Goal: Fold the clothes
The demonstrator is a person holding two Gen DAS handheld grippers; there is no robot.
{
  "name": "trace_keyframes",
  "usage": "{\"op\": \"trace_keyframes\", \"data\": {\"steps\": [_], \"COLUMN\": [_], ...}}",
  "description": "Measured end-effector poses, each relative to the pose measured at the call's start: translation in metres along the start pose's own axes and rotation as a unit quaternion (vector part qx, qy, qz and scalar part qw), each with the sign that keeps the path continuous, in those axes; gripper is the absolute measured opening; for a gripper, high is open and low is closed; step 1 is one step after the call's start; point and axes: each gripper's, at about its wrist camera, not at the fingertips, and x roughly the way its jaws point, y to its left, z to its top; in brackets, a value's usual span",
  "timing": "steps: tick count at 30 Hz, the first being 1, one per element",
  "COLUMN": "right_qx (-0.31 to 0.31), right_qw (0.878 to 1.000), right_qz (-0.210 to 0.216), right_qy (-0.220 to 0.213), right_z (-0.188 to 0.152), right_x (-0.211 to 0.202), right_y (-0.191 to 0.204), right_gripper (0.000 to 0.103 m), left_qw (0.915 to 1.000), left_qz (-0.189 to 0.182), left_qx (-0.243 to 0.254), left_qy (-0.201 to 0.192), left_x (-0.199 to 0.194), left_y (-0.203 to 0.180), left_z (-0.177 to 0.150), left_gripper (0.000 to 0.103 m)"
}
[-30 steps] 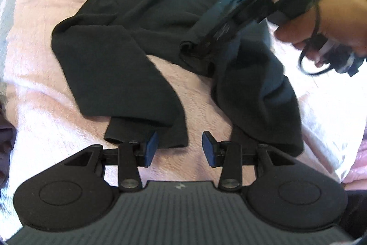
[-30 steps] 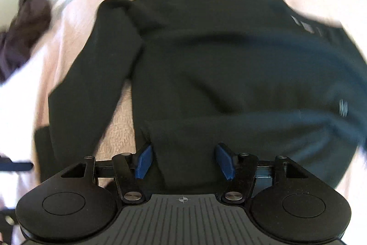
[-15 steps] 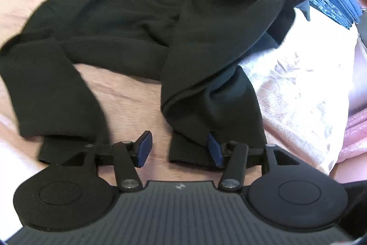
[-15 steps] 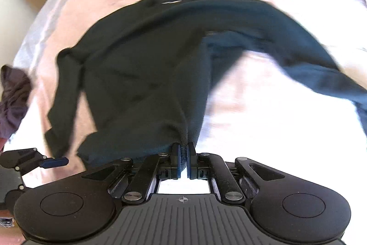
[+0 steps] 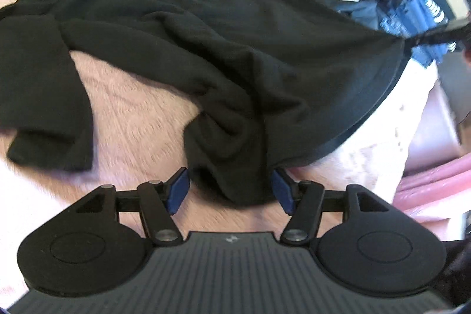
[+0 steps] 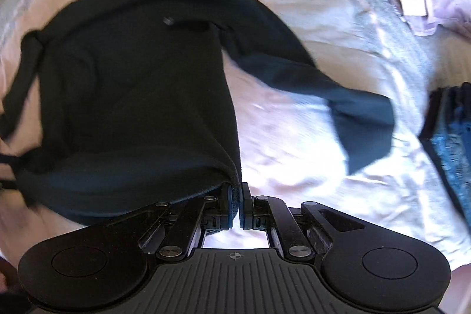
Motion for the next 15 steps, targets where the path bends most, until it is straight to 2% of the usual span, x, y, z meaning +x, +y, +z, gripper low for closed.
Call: {"op": "trace_keyframes", "data": {"steps": [2,5,8,10,12,13,14,15], "right_qx": [-0.008,-0.022,-0.040,-0.055,-0.072,-0.076,-0.079,-0.080], "right_qw": [1.000,1.000,0.998,0.997,0.996,0.995,0.995,0.995], "right_qz": [0.003,0.017,0.039,0.051,0.057,0.058,0.059,0.060], "right_qy": [0.001,0.001,0.006,0.012,0.013,0.013,0.013,0.012], "right_z": [-0.009,-0.020,-0.032,-0.038,-0.042,-0.041,-0.041,-0.043], "right_x": [0.004,0.008,0.017,0.023,0.027,0.028,0.030,0.031], "right_y": [-0.022,-0.047,-0.059,-0.062,-0.063,-0.064,-0.064,-0.066], "right_gripper": [0.002,0.002,0.002,0.002,0.002,0.002,0.002,0.002], "left_qw": [0.9994,0.9956,0.9873,0.9811,0.9763,0.9752,0.9765,0.9790], "left_qz": [-0.004,0.027,0.066,0.081,0.084,0.078,0.075,0.075], "left_qx": [-0.032,-0.081,-0.135,-0.171,-0.199,-0.207,-0.201,-0.189], "left_qy": [-0.015,-0.038,-0.053,-0.041,-0.004,0.014,0.017,0.013], "left_x": [-0.006,-0.007,0.003,0.019,0.037,0.045,0.045,0.041], "left_y": [-0.003,-0.005,0.002,0.010,0.019,0.023,0.022,0.017], "left_z": [-0.007,-0.009,-0.006,0.002,0.007,0.010,0.011,0.012], "left_gripper": [0.057,0.058,0.059,0.057,0.038,0.011,0.002,0.002]}}
